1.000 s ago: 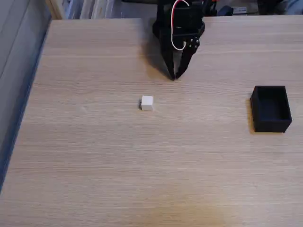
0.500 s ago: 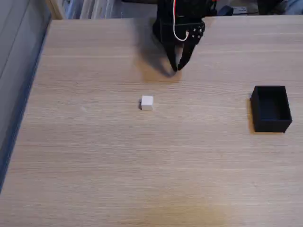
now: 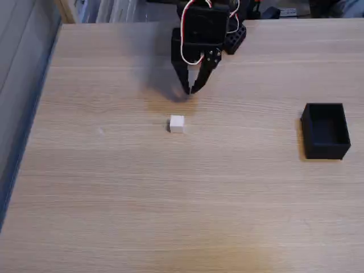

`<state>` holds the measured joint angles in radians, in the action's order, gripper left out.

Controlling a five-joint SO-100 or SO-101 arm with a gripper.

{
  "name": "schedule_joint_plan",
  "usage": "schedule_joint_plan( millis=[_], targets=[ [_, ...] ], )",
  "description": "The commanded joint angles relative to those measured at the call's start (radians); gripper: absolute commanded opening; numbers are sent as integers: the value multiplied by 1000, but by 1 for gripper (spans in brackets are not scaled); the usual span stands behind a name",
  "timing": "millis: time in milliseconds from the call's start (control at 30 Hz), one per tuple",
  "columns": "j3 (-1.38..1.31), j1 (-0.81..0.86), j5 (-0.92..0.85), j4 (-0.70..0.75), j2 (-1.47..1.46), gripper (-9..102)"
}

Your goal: Pick a white block and place it in the black box.

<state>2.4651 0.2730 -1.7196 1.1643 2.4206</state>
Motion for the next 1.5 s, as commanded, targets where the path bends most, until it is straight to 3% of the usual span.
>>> schedule_joint_plan(
  millis=[0,333,467,633,1200,1467],
  targets=[
    [-66,48,-31,-12,-64,1],
    [-114,114,-64,-28,-172,8],
    [-115,118,-80,-44,-175,25],
    [-110,127,-92,-69,-186,29],
    [-127,169,-107,-256,-379,31],
    [-196,155,-81,-272,-466,31]
  ],
)
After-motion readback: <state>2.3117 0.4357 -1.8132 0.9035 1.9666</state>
